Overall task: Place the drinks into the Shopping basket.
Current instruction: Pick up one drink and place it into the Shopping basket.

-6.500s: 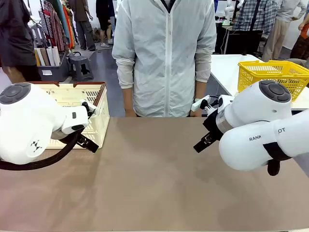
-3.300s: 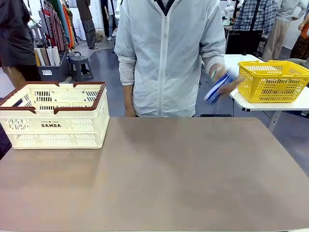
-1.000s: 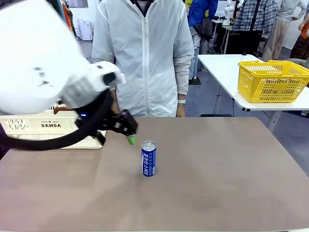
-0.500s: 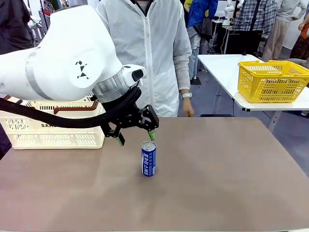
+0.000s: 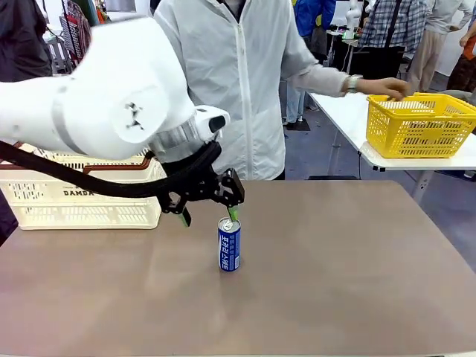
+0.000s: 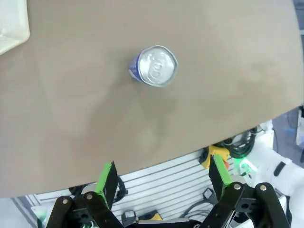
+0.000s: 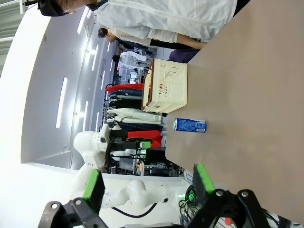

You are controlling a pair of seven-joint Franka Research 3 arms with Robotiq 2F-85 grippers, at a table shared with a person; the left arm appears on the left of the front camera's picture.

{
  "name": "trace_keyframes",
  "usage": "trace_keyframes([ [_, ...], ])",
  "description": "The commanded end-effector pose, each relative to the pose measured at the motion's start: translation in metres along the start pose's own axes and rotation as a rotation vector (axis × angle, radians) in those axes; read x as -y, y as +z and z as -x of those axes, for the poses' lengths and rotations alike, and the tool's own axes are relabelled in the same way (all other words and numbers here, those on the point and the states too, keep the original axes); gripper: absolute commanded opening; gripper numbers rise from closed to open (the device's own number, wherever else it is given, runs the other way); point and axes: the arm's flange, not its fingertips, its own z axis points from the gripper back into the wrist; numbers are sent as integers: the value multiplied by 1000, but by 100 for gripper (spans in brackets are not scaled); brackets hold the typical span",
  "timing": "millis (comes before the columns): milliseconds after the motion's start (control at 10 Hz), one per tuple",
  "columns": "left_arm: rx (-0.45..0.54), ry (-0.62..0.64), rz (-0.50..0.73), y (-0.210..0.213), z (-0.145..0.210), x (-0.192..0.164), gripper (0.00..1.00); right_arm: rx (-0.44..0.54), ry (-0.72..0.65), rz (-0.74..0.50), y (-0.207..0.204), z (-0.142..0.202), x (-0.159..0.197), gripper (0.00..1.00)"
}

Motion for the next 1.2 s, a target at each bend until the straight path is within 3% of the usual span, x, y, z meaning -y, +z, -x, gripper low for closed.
trace_keyframes([
  [0,8,77,-69,-31,-24,14,100,8,27,-18,1,-3,-2,100],
  [300,57,30,-68,-55,-36,28,100,8,27,-18,1,-3,-2,100],
  [500,-2,34,-88,-77,-50,35,100,8,27,-18,1,-3,-2,100],
  [1100,-10,149,-181,-106,-69,34,100,8,27,-18,1,-3,-2,100],
])
